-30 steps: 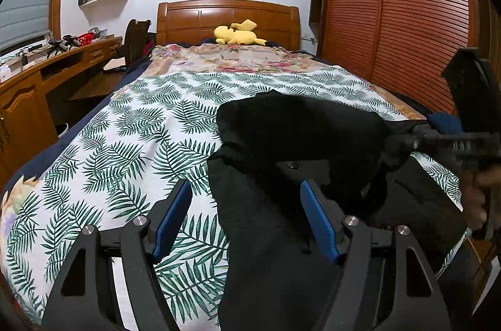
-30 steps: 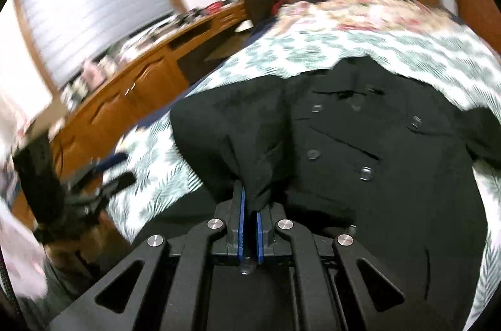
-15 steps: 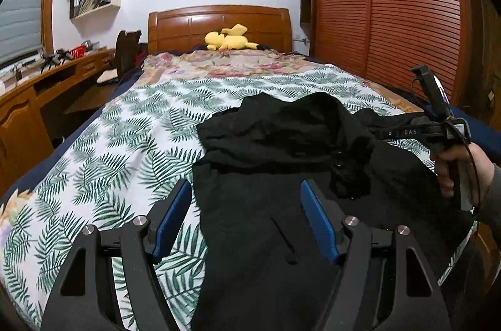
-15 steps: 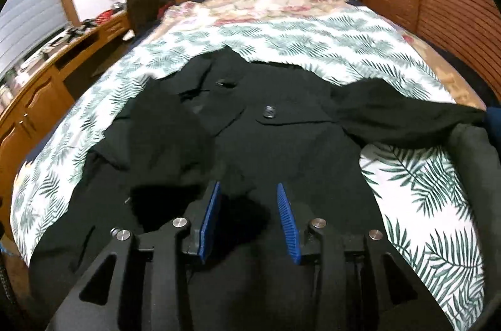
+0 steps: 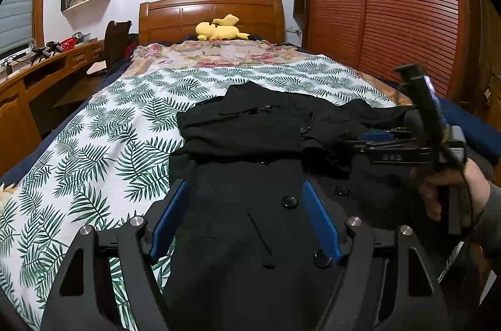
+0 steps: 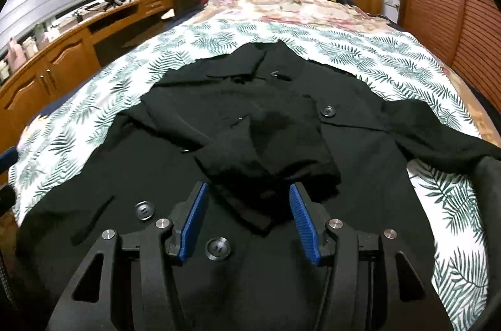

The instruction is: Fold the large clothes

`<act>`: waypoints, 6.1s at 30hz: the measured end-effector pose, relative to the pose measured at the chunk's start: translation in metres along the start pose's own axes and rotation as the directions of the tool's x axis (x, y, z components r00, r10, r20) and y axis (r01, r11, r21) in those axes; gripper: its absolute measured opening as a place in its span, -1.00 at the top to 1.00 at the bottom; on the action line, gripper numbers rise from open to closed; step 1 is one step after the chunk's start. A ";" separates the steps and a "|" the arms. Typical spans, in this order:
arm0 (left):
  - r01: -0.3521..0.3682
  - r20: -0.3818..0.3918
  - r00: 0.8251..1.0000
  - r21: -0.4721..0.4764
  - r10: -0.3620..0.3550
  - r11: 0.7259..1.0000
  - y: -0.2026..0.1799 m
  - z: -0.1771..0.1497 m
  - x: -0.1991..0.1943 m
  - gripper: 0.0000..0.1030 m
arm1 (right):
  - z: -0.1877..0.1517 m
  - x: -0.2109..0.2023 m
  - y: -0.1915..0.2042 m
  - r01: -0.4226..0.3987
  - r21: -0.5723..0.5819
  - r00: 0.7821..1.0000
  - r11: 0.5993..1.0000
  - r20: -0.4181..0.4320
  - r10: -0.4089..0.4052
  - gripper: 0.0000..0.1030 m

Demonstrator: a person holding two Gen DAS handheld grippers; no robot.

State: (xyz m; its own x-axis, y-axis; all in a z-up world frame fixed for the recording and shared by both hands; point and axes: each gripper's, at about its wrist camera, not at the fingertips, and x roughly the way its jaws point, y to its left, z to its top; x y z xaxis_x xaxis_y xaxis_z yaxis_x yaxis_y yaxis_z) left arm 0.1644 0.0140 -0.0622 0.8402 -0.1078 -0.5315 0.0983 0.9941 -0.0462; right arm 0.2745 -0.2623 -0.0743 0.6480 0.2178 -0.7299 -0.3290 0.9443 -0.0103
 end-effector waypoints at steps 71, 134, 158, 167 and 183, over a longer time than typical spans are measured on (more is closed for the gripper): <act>0.095 0.030 0.995 0.097 -0.099 0.991 -0.049 -0.001 -0.007 -0.47 | -0.097 -0.092 -0.051 0.075 0.040 0.995 0.996 0.064 -0.077 0.19; 0.208 -0.066 0.977 0.133 -0.201 0.969 -0.098 0.010 0.112 -0.47 | -0.108 0.019 -0.079 0.024 -0.008 0.999 1.000 -0.031 -0.025 0.15; 0.168 -0.057 0.985 0.101 -0.163 0.981 -0.094 0.008 0.116 -0.47 | -0.055 -0.032 -0.121 0.061 -0.012 0.998 0.998 -0.020 -0.061 -0.27; 0.177 -0.066 0.983 0.108 -0.171 0.978 -0.096 0.007 0.118 -0.47 | -0.019 0.029 -0.200 0.314 -0.044 0.936 0.948 -0.154 -0.317 -0.30; 0.196 -0.084 0.979 0.163 -0.185 0.967 -0.107 0.005 0.117 -0.47 | 0.022 0.152 -0.258 0.523 -0.187 0.761 0.832 -0.338 -0.554 -0.29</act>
State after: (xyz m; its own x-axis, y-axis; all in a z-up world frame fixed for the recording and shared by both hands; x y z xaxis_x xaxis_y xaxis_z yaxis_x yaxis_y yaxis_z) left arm 0.2547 -0.1050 -0.1157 0.7599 -0.2879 -0.5828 0.3469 0.9378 -0.0109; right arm 0.4728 -0.4670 -0.1670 0.4431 -0.4411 -0.7804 -0.0635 0.8529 -0.5181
